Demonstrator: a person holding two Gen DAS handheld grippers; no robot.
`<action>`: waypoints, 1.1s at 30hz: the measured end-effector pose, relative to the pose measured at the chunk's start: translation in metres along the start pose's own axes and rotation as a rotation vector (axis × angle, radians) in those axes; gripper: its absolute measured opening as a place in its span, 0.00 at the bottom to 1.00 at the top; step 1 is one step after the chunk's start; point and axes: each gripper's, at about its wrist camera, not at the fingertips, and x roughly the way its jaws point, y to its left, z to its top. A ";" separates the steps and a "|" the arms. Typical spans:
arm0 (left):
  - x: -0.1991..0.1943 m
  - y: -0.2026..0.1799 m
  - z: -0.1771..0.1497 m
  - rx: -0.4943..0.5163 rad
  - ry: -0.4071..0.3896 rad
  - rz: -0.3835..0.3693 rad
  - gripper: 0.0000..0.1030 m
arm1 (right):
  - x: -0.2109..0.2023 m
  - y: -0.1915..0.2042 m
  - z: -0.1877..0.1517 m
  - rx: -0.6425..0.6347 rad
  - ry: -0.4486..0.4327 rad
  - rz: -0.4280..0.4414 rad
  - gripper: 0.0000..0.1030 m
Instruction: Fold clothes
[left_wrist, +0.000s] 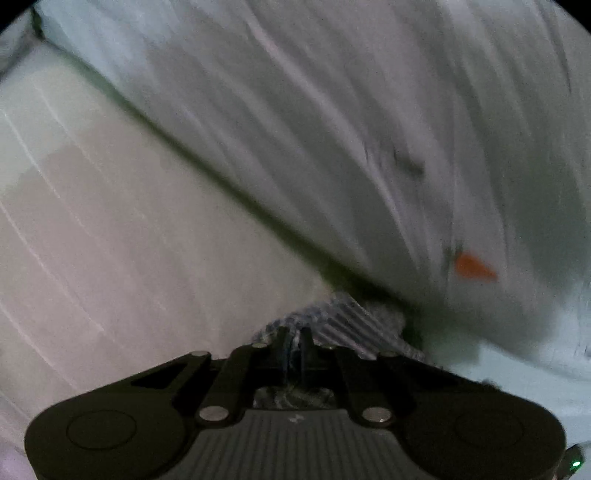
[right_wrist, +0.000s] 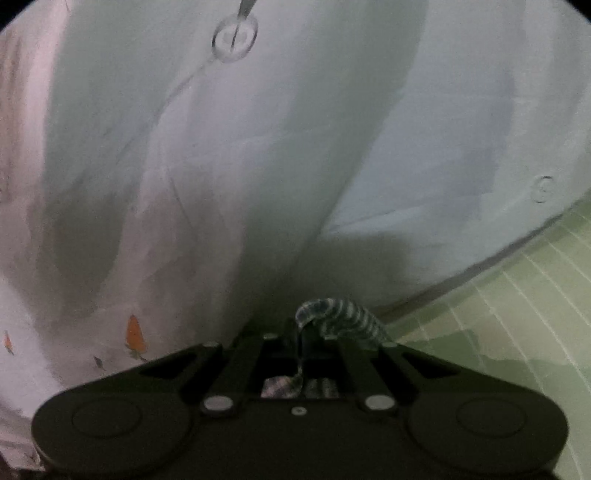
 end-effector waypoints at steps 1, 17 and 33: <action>-0.006 0.005 0.007 -0.003 -0.025 0.009 0.05 | 0.010 0.001 -0.002 -0.004 0.016 -0.009 0.02; 0.004 0.053 0.036 -0.060 -0.022 0.120 0.13 | 0.106 -0.002 -0.042 -0.050 0.244 -0.149 0.33; -0.028 0.023 -0.029 0.395 -0.039 0.230 0.82 | -0.022 0.005 -0.103 -0.249 0.202 -0.434 0.80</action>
